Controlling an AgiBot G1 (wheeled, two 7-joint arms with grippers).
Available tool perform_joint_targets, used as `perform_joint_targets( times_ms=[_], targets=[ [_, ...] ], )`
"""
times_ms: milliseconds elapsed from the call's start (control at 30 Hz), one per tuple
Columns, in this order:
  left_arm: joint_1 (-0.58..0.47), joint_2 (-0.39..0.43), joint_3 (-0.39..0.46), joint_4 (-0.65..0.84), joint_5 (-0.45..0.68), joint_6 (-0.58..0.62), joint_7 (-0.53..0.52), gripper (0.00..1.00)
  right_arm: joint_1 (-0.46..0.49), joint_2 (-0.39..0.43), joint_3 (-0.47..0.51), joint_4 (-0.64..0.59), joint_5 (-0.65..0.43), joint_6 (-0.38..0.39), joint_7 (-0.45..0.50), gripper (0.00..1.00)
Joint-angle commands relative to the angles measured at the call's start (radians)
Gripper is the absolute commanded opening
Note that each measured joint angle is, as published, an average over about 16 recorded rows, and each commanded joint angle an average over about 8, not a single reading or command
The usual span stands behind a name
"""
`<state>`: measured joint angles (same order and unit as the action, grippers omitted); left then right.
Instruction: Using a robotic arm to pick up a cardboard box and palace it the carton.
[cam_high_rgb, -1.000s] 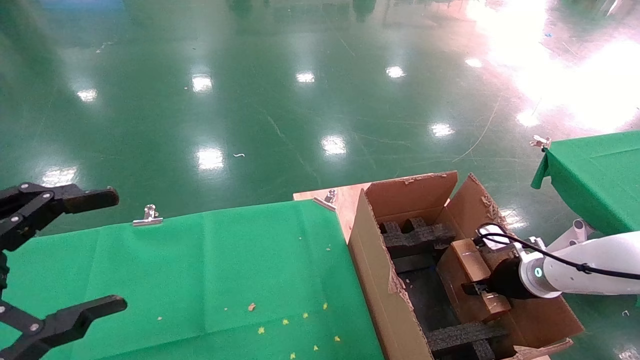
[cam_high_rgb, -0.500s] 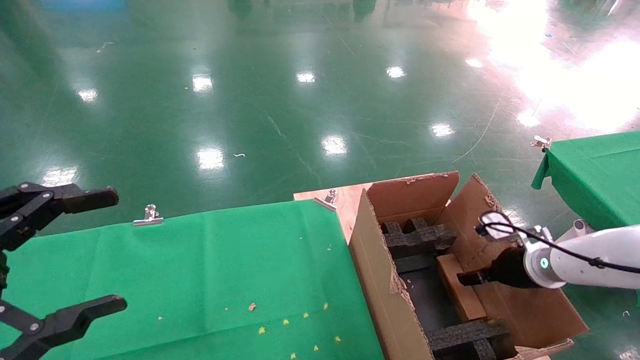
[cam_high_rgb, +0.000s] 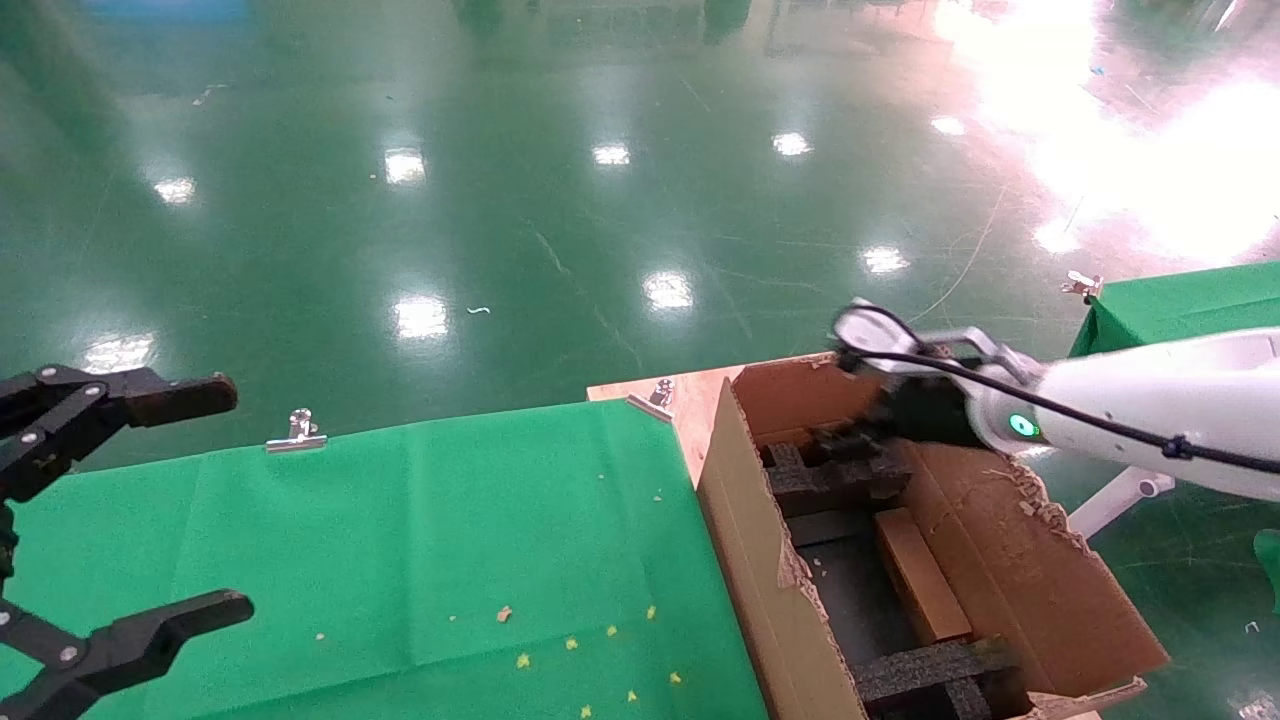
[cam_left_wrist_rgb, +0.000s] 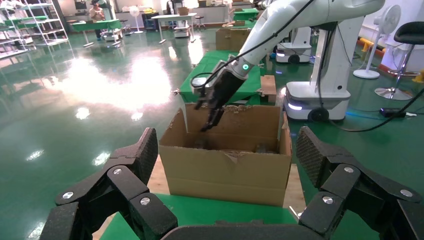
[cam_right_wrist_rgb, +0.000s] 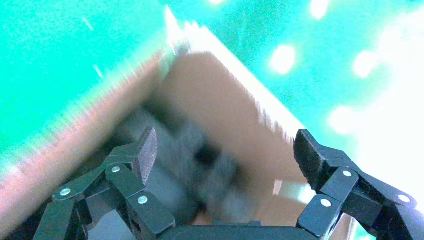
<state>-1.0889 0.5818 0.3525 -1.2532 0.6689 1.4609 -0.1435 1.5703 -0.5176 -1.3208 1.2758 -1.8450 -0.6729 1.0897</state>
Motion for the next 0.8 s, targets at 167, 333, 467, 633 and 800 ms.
perform_joint_targets(
  times_ms=[167,333,467,633,800],
  targets=[
    [0.000,0.000,0.000,0.000,0.000,0.000,0.000,1.00,0.032,-0.008,0.020,0.063,0.110,0.031,-0.220,1.00],
    [0.000,0.000,0.000,0.000,0.000,0.000,0.000,1.00,0.051,-0.013,0.057,0.065,0.262,0.025,-0.396,1.00],
    [0.000,0.000,0.000,0.000,0.000,0.000,0.000,1.00,0.060,-0.014,0.086,0.068,0.365,0.017,-0.493,1.00],
    [0.000,0.000,0.000,0.000,0.000,0.000,0.000,1.00,0.063,-0.014,0.102,0.071,0.419,0.012,-0.531,1.00],
    [0.000,0.000,0.000,0.000,0.000,0.000,0.000,1.00,0.060,-0.014,0.098,0.067,0.403,0.011,-0.516,1.00]
  ],
)
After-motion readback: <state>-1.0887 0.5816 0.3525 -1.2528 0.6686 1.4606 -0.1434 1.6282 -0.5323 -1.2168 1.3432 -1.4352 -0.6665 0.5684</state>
